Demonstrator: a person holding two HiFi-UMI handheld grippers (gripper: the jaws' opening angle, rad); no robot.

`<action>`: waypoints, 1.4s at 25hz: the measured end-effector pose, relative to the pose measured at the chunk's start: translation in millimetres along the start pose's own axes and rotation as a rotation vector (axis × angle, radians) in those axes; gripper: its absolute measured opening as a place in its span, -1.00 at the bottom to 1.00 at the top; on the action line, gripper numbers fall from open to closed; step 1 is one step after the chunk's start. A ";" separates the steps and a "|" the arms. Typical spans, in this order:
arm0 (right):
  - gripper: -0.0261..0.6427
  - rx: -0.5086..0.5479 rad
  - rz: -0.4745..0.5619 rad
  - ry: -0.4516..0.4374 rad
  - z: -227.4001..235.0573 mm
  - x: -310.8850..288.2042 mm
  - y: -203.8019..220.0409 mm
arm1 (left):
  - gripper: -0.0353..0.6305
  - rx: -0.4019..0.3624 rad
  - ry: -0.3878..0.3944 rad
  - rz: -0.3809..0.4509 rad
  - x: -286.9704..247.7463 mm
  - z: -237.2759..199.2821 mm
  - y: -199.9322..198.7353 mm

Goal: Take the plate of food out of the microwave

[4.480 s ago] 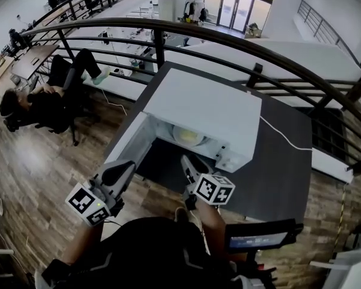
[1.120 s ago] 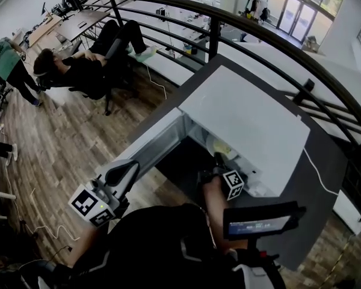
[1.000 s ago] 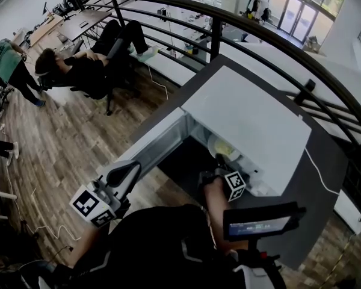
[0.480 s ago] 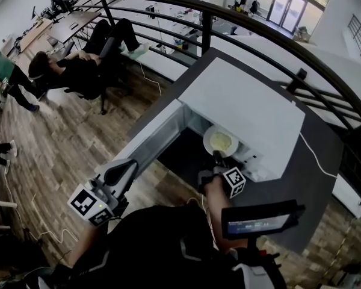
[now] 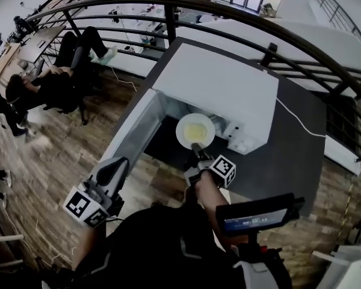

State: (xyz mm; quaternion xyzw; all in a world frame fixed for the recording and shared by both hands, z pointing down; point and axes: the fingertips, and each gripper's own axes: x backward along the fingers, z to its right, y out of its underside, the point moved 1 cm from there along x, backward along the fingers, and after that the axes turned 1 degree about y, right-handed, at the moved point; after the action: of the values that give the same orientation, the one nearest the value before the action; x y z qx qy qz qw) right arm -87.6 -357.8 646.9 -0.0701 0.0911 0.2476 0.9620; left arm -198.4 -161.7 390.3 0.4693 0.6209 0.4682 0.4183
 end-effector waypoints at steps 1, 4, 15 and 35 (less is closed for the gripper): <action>-0.88 0.008 -0.013 -0.003 -2.9 2.9 4.3 | -0.88 0.000 0.012 0.000 -0.4 1.4 0.7; -0.88 -0.010 -0.028 -0.013 -10.7 12.3 15.2 | -0.88 0.001 0.042 -0.002 -1.1 4.0 3.2; -0.88 -0.002 -0.092 -0.065 -48.6 38.5 54.6 | -0.88 0.016 0.106 -0.001 1.0 5.4 5.9; -0.88 0.075 -0.127 -0.121 -93.0 57.2 84.9 | -0.88 0.031 0.202 0.017 -7.9 4.0 3.3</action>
State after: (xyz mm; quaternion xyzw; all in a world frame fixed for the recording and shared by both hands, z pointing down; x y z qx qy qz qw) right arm -92.9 -274.4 536.7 -0.0244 0.0373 0.1862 0.9815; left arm -192.3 -168.2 393.3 0.4310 0.6632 0.5071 0.3423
